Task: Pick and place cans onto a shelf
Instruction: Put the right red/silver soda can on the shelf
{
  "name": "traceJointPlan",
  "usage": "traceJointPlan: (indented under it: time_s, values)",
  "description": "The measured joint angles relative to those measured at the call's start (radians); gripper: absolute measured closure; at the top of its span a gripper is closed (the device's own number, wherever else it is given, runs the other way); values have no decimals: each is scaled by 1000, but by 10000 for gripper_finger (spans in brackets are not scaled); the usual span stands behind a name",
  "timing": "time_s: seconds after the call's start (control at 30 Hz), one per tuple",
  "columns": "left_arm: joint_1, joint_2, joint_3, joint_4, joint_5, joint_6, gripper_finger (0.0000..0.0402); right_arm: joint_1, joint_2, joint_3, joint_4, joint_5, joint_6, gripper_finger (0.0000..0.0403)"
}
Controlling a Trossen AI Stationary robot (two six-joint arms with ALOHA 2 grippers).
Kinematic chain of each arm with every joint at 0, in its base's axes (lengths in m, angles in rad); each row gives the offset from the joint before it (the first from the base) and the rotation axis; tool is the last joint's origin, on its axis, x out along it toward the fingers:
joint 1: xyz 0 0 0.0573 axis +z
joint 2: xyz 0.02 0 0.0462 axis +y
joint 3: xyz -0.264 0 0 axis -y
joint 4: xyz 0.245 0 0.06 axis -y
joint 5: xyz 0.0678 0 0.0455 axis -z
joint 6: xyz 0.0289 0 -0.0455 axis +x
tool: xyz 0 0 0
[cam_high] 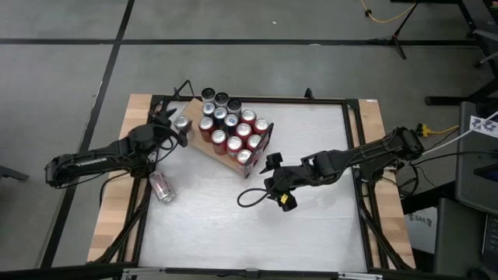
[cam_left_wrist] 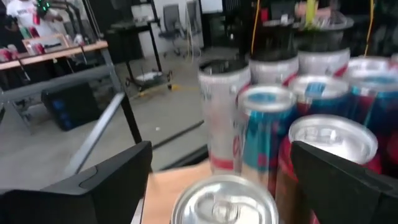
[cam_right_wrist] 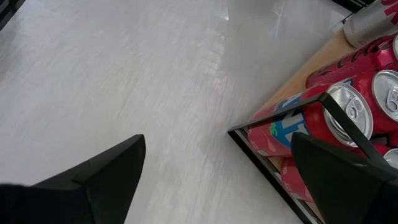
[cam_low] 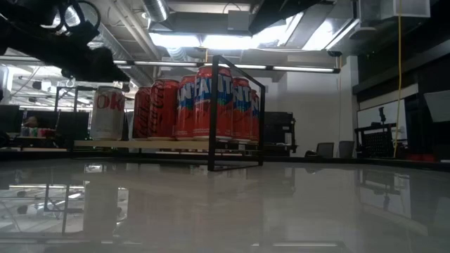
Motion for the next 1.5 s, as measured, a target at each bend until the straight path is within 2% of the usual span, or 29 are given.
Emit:
traceJointPlan:
  time_s: [0.3, 0.6, 0.7, 0.97, 1.17, 1.33, 1.5]
  values:
    - [0, 0, 0, 184, 44, 2, 27, 0, 0, 0, 0, 0, 0, 13]
    - [-30, 0, 0, 429, 160, -13, 27, 0, 0, 0, 0, 0, 3, 13]
    - [-58, 0, 14, 433, 212, -55, 29, 0, 0, 0, 0, 0, 3, 13]
    - [-170, 1, 101, 228, 332, -327, 42, 0, 0, 0, 0, 0, 3, 13]
    - [-294, 3, 104, 90, 444, -588, 61, 0, 0, 0, 1, 0, 3, 13]
    - [-400, 32, 104, -119, 448, -756, 86, 0, 0, 0, 1, 0, 3, 13]
    - [-455, 48, 104, -342, 402, -939, 117, 0, 0, 0, 1, 0, 3, 13]
